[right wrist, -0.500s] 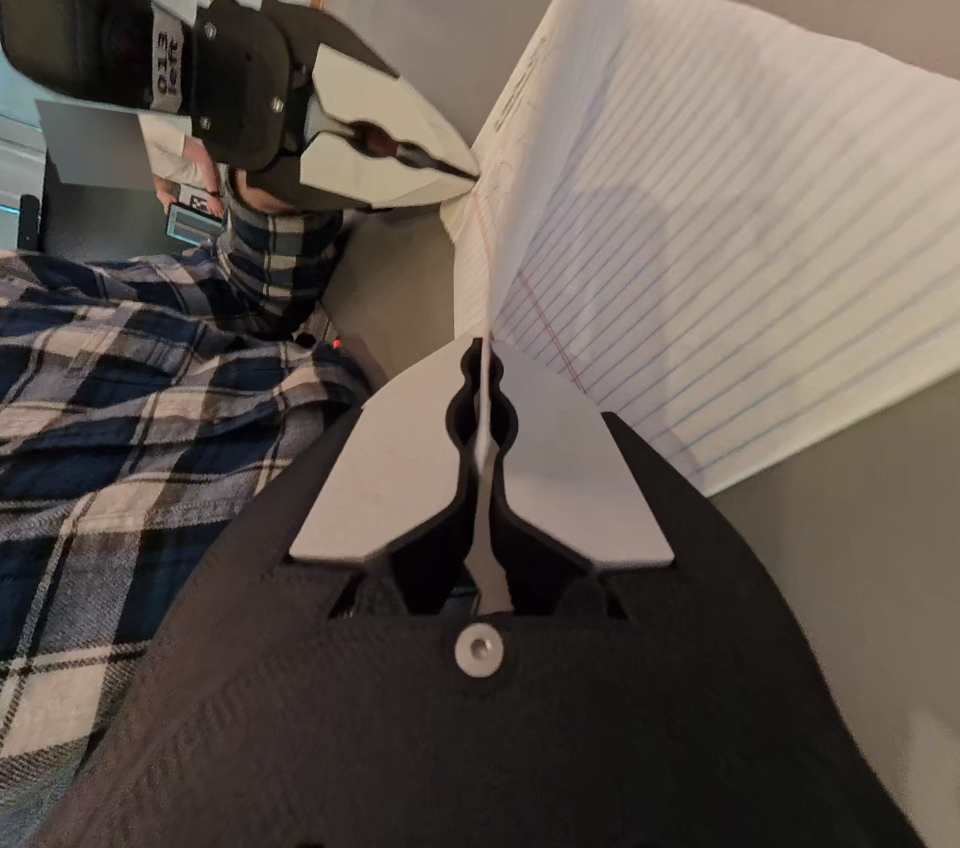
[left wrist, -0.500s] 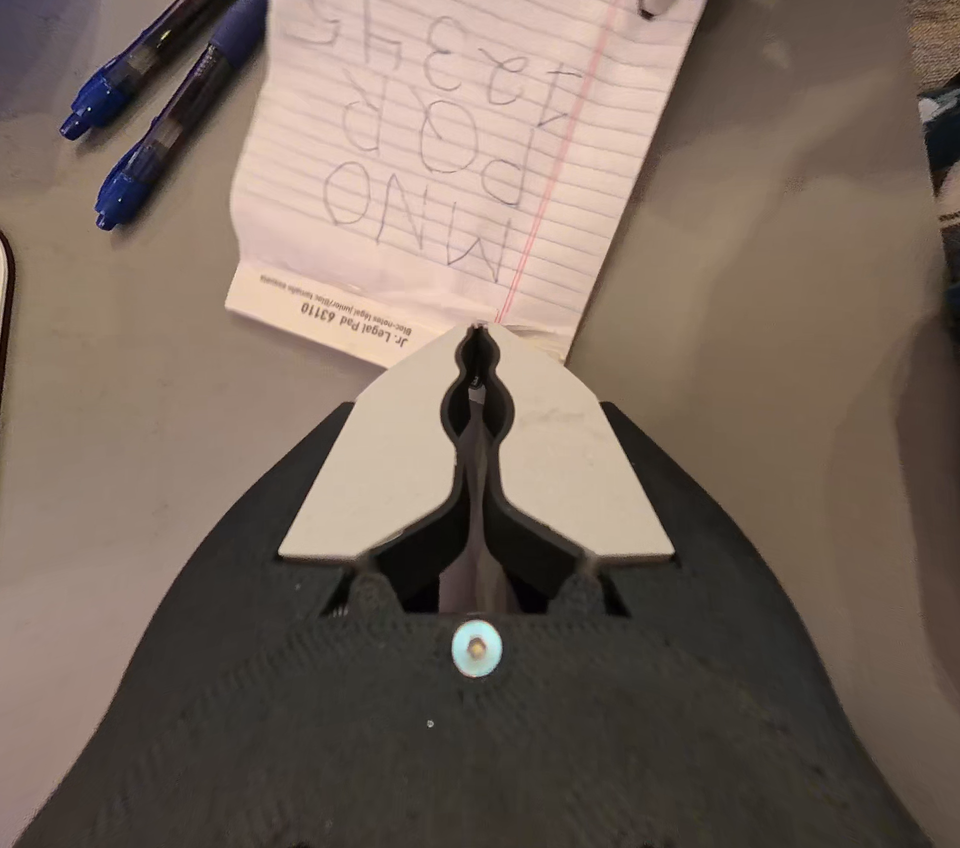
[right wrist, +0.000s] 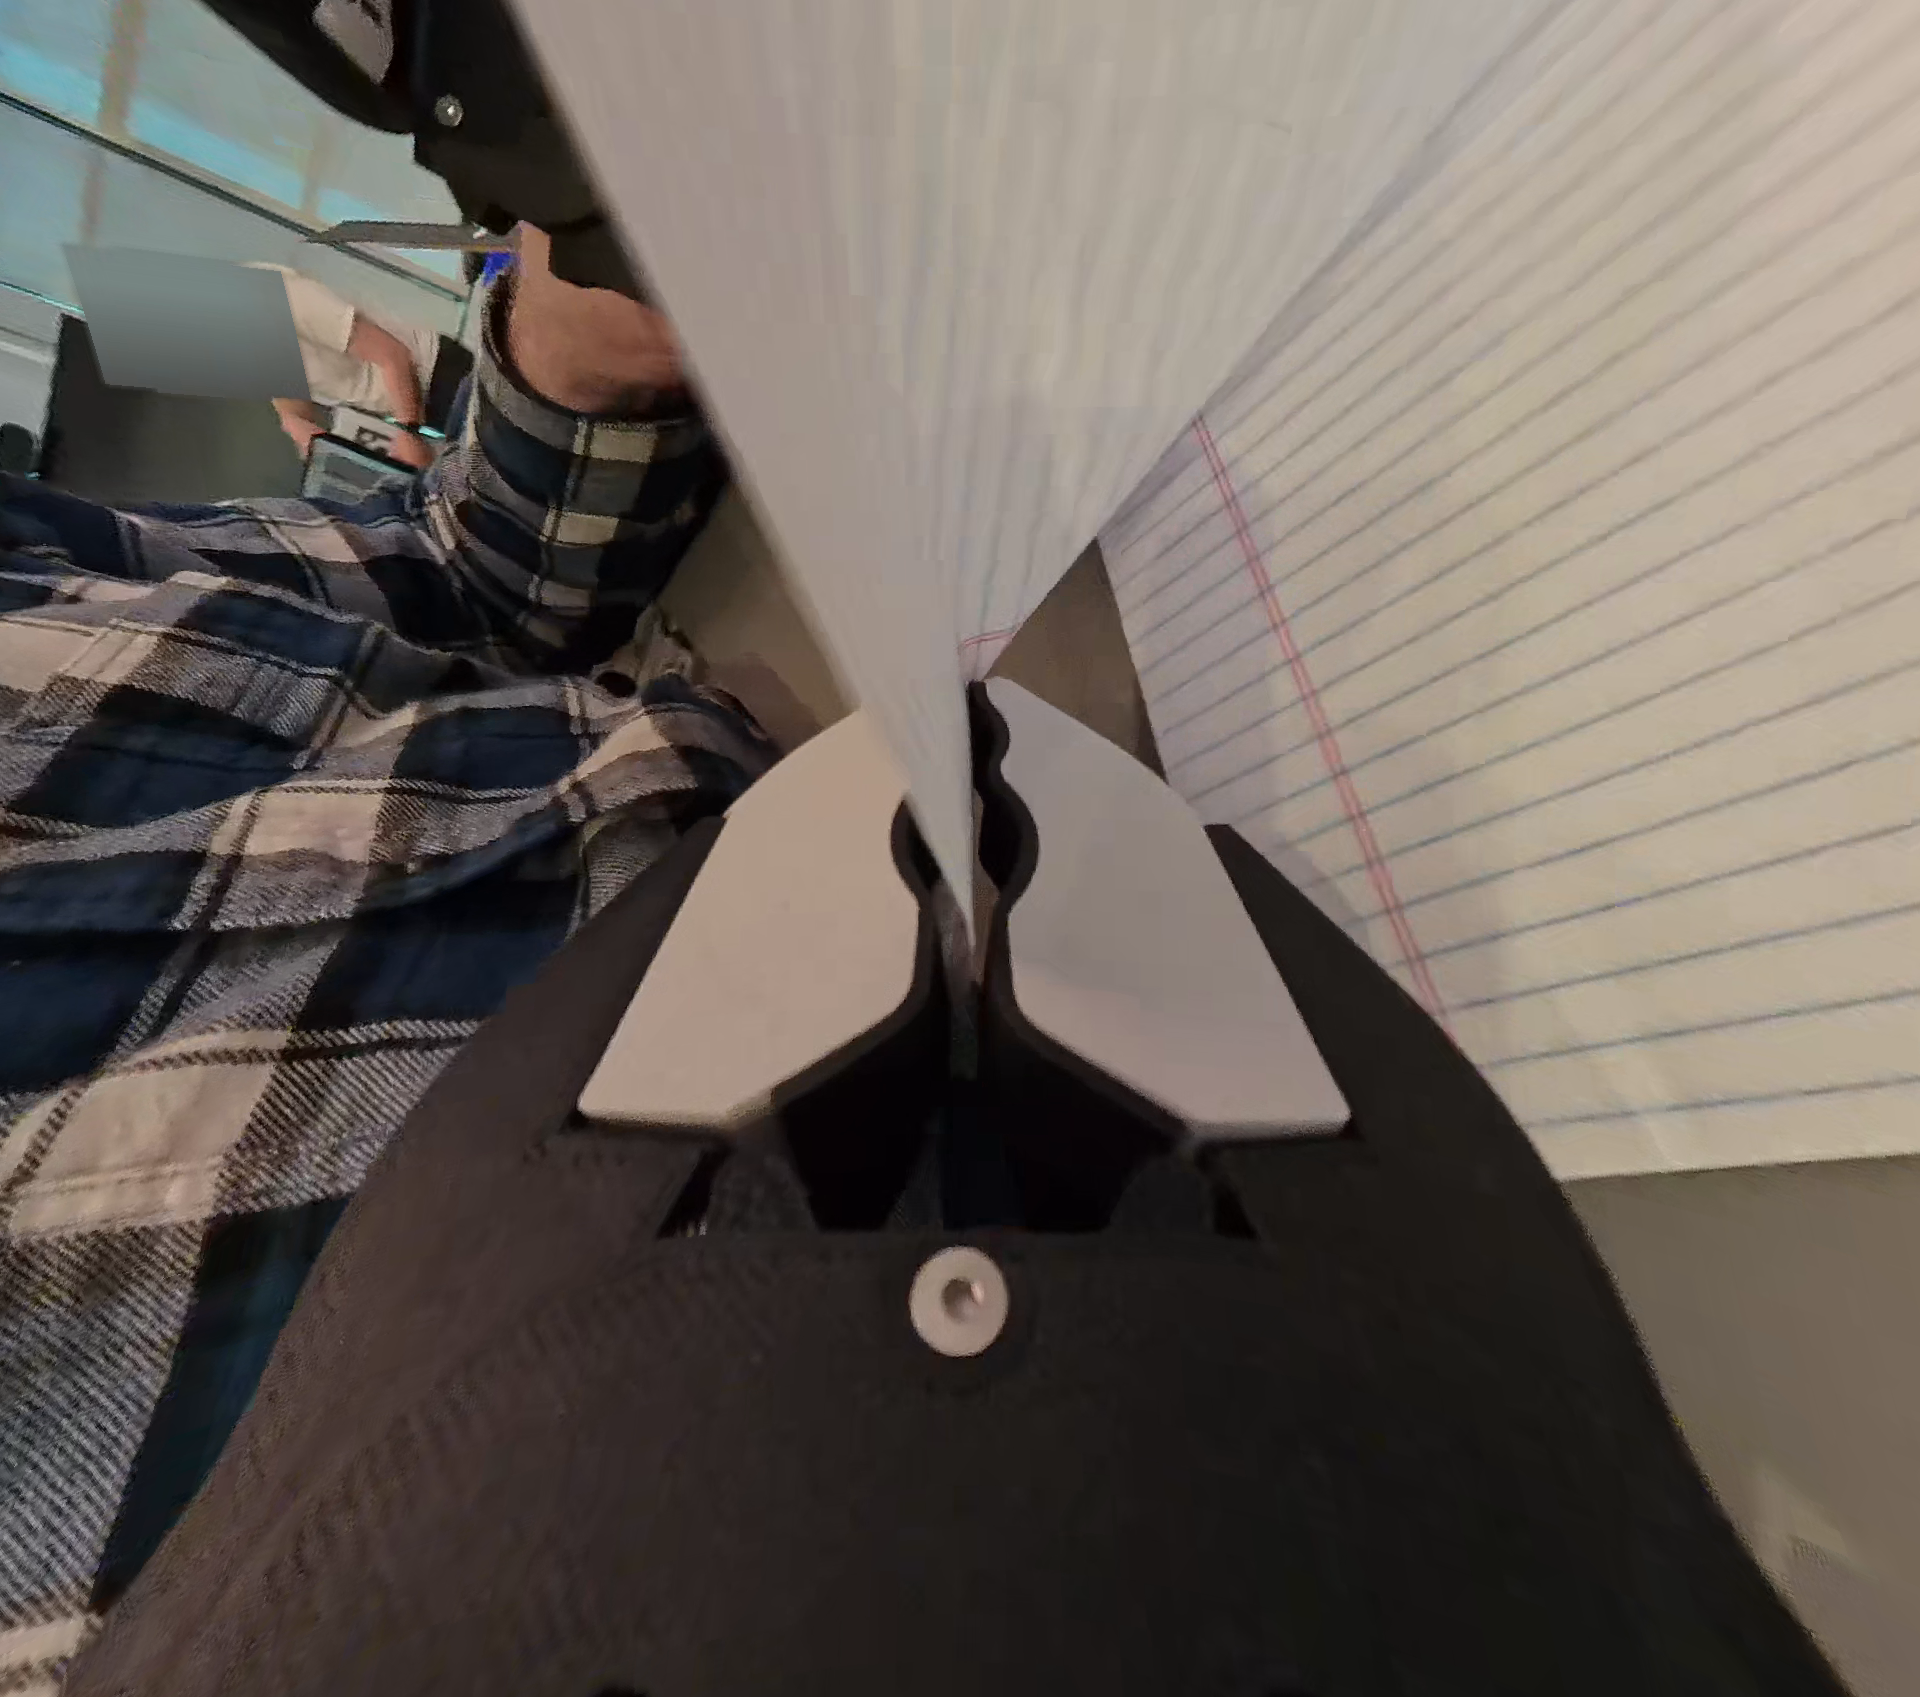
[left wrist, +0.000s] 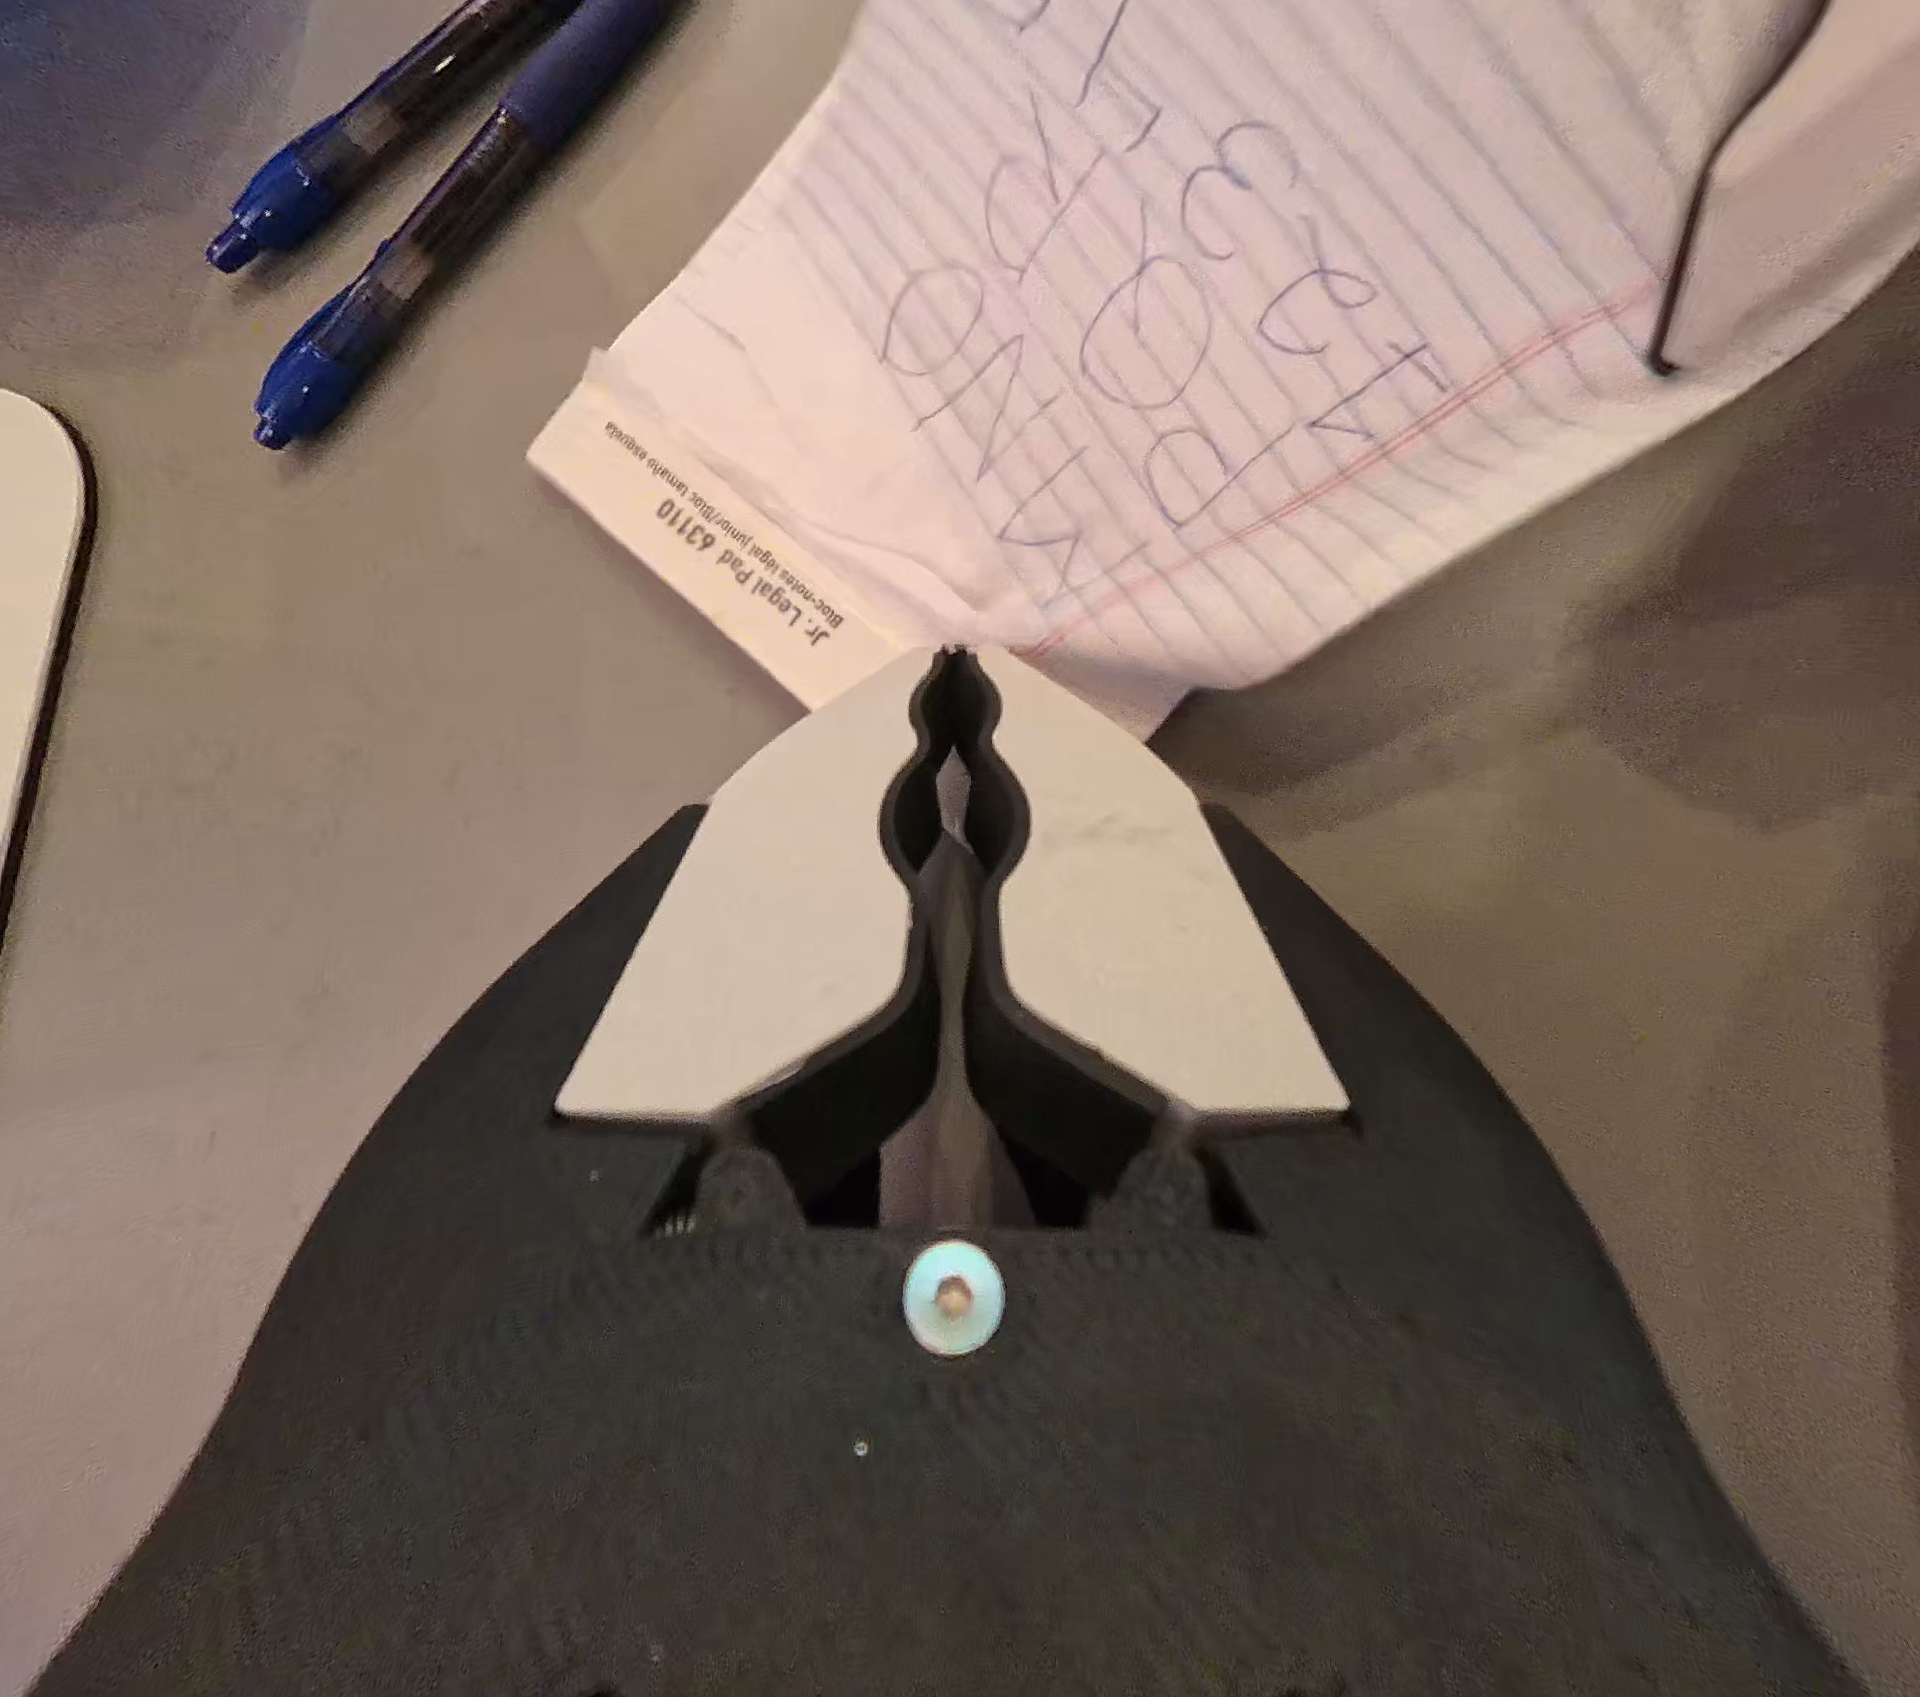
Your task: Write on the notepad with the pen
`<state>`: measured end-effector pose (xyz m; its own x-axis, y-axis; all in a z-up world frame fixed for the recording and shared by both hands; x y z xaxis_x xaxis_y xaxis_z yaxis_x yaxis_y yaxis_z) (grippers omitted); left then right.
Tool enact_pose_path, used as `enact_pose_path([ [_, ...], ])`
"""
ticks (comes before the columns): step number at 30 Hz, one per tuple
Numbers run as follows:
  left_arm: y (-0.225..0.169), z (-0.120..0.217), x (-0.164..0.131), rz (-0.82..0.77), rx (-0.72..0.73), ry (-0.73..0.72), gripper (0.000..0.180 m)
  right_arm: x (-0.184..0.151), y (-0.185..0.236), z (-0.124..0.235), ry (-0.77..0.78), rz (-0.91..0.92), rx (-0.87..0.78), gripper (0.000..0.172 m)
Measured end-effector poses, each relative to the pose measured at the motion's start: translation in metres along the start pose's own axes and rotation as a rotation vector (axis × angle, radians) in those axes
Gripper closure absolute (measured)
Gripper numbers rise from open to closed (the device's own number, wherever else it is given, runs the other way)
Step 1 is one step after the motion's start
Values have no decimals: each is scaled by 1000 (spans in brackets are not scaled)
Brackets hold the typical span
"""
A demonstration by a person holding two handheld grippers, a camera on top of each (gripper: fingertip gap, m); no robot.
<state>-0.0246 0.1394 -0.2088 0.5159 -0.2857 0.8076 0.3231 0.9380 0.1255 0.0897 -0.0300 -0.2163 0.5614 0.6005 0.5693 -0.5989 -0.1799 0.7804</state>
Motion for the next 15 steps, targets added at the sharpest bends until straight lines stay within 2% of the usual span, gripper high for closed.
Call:
enact_pose_path([
  [1,2,0,0,3,12,0,180,-2,3,3,-3,1,3,171],
  [3,10,-1,-1,-32,94,27,180,-10,5,10,-12,-9,-4,171],
  [7,12,-2,1,-25,93,34,180,-4,6,34,-68,0,2,171],
  [9,18,0,0,22,84,-5,180,8,2,48,-153,3,25,172],
  [11,27,9,3,102,113,-64,164,21,-2,60,-216,44,14,171],
  [15,30,25,17,416,-62,-311,129,49,1,71,-365,152,49,172],
])
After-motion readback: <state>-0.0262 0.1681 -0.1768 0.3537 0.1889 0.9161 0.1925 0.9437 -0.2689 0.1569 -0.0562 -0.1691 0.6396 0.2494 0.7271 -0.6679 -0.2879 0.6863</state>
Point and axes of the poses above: each gripper's, where its closed fingertips meet, z back along the fingers, x out of its top, y = z × x across the jaws, the point moved 9 cm from there along z, back along the fingers, and after that the axes turned 15 degrees about -y, right-handed, at the moved point
